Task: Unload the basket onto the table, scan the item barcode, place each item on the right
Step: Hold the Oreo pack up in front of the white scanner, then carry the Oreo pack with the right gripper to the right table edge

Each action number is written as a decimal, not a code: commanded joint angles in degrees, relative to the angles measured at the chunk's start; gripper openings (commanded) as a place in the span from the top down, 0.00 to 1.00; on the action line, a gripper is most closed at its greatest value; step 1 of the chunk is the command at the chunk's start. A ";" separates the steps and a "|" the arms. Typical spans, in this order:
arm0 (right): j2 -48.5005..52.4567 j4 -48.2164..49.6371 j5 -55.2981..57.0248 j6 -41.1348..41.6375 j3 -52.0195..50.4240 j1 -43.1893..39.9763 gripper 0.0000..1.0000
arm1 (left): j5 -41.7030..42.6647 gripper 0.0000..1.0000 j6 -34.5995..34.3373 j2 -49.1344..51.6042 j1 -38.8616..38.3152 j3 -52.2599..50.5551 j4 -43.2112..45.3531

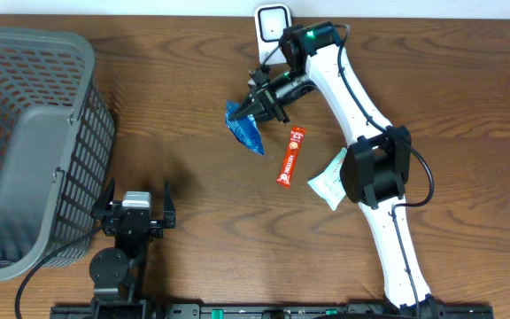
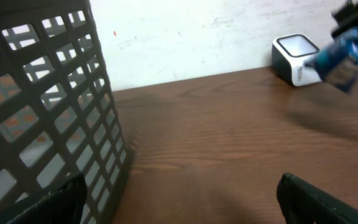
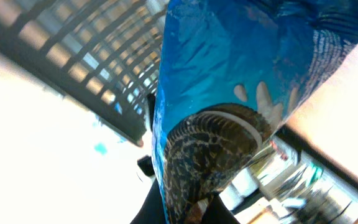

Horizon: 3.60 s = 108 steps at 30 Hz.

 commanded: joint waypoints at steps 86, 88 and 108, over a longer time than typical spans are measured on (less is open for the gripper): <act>4.09 69.20 59.89 39.91 0.04 -2.32 0.99 | -0.07 0.02 -0.70 -0.33 0.20 -0.87 -2.10; 1.99 64.83 59.91 38.01 0.04 -2.82 0.99 | -0.07 0.02 -0.70 -0.33 0.20 -0.87 -2.10; -24.39 1.79 86.27 1.49 -0.11 -26.91 0.99 | -0.07 0.02 -0.70 -0.33 0.20 -0.87 -2.10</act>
